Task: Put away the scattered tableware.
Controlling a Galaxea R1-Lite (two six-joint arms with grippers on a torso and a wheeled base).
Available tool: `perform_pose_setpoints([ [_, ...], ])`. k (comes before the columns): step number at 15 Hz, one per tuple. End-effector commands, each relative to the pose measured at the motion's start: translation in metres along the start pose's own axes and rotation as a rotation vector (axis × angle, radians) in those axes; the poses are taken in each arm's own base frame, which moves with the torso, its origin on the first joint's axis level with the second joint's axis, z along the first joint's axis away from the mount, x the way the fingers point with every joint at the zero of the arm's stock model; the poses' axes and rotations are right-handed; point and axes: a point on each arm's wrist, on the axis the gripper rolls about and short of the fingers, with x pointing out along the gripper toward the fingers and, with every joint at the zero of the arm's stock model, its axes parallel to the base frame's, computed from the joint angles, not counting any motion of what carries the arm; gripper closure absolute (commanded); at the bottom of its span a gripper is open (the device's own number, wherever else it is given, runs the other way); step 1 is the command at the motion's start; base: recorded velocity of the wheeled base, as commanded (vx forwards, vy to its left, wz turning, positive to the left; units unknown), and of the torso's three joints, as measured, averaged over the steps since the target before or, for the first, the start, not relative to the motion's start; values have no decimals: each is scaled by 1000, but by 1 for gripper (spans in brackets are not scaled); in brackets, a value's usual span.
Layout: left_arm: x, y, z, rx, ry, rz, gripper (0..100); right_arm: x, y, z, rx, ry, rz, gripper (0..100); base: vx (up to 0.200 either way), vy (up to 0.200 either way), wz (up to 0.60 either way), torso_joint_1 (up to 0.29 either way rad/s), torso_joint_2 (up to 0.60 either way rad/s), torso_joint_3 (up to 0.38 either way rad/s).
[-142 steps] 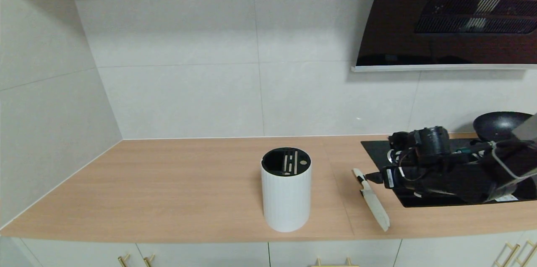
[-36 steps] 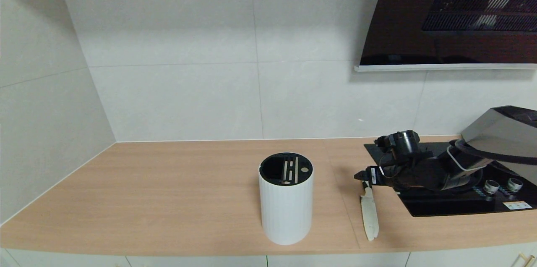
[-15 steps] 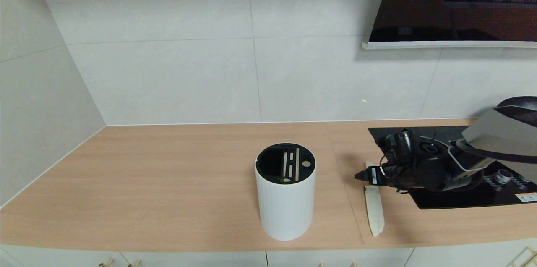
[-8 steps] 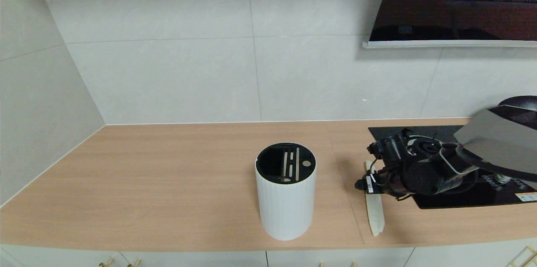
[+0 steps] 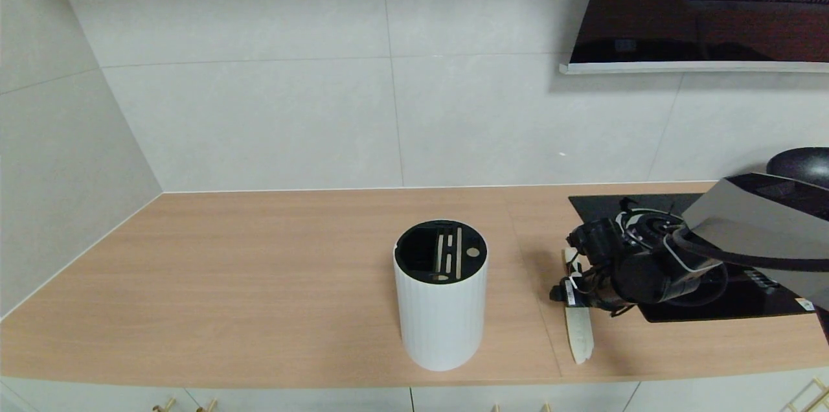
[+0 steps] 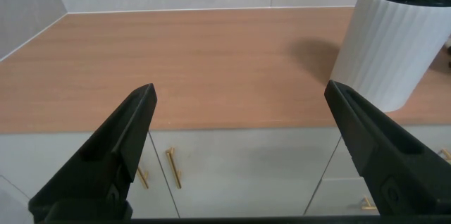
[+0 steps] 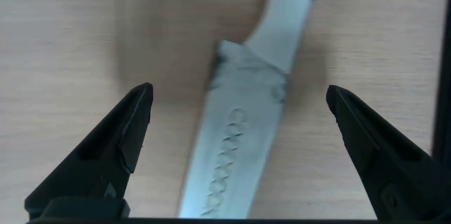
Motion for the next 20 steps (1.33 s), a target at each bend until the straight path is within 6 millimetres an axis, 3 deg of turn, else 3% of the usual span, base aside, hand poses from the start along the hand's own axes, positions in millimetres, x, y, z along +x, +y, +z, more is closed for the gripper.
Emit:
perform_pose_setpoints([
  [1,0,0,0,0,0,0,0,6,0,-4,5,14,-9,0,0,0,0,0,0,0],
  [4,0,0,0,0,0,0,0,7,0,-6,9,22,-23,0,0,0,0,0,0,0],
  [5,0,0,0,0,0,0,0,8,0,-6,10,25,-24,100,0,0,0,0,0,0],
  [14,0,0,0,0,0,0,0,2,0,-2,15,5,-19,100,0,0,0,0,0,0],
  [16,0,0,0,5,0,0,0,-32,-1,18,43,-76,4,100,0,0,0,0,0,0],
  [18,0,0,0,8,2,0,0,-80,-4,35,58,-170,50,100,0,0,0,0,0,0],
  [20,0,0,0,3,0,1,0,-115,-5,41,59,-228,109,100,0,0,0,0,0,0],
])
